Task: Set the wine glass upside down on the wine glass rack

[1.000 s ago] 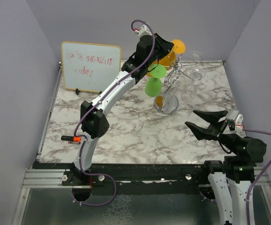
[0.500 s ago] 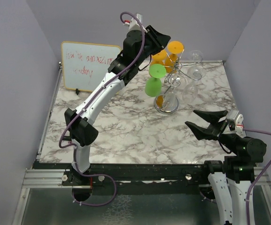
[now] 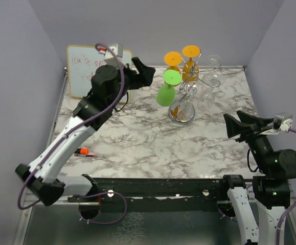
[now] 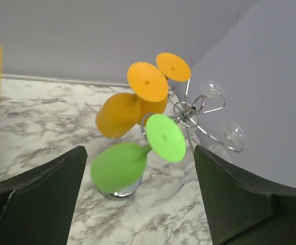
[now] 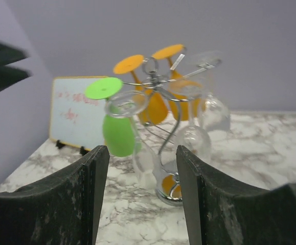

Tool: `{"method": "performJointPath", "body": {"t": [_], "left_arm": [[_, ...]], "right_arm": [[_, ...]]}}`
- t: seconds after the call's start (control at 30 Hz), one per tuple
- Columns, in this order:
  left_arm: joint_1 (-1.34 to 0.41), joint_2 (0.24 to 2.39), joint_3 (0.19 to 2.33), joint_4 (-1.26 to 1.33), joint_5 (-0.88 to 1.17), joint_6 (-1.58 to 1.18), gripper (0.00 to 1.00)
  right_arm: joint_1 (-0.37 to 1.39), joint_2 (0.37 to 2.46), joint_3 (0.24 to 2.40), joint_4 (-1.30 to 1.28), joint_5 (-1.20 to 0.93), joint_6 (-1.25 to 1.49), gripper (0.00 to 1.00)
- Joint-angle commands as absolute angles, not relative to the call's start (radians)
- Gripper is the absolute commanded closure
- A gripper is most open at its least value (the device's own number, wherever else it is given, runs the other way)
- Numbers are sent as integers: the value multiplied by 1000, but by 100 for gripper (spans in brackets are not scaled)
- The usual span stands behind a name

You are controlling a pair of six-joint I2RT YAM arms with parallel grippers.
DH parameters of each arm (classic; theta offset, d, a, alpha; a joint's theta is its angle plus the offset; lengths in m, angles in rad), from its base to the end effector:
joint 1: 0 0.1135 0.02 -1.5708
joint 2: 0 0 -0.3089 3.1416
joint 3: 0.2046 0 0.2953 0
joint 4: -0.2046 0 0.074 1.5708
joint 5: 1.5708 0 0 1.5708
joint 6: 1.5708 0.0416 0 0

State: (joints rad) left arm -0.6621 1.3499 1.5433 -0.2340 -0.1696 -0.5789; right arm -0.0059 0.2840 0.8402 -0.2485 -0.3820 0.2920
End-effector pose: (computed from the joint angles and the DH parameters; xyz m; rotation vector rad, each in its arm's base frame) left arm 0.2720 -0.2031 0.5247 -0.0667 1.6724 -0.8160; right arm 0.0448 0.0152 0.4378 -0.1422 1.2935 0.4860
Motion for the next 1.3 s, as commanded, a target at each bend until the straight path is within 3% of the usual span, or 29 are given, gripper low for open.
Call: {"method": "performJointPath", "body": {"t": [0.0, 0.1, 0.23, 0.27, 0.53, 0.87, 1.27], "left_arm": [[-658, 1100, 1350, -347, -305, -423, 9], [-658, 957, 1266, -490, -347, -408, 2], [-658, 786, 1211, -662, -409, -420, 1], [-657, 741, 1201, -695, -422, -426, 1], [-658, 505, 1218, -825, -460, -402, 1], [-657, 510, 1396, -945, -491, -315, 1], [-657, 523, 1390, -952, -498, -312, 1]], "right_arm": [[0, 335, 893, -566, -25, 358, 39], [0, 341, 916, -689, 63, 380, 35], [0, 326, 938, -795, 105, 387, 2], [0, 322, 948, -822, 115, 392, 0], [0, 353, 1115, -982, 250, 366, 0], [0, 382, 1325, -983, 224, 264, 0], [0, 412, 1319, -996, 204, 271, 0]]}}
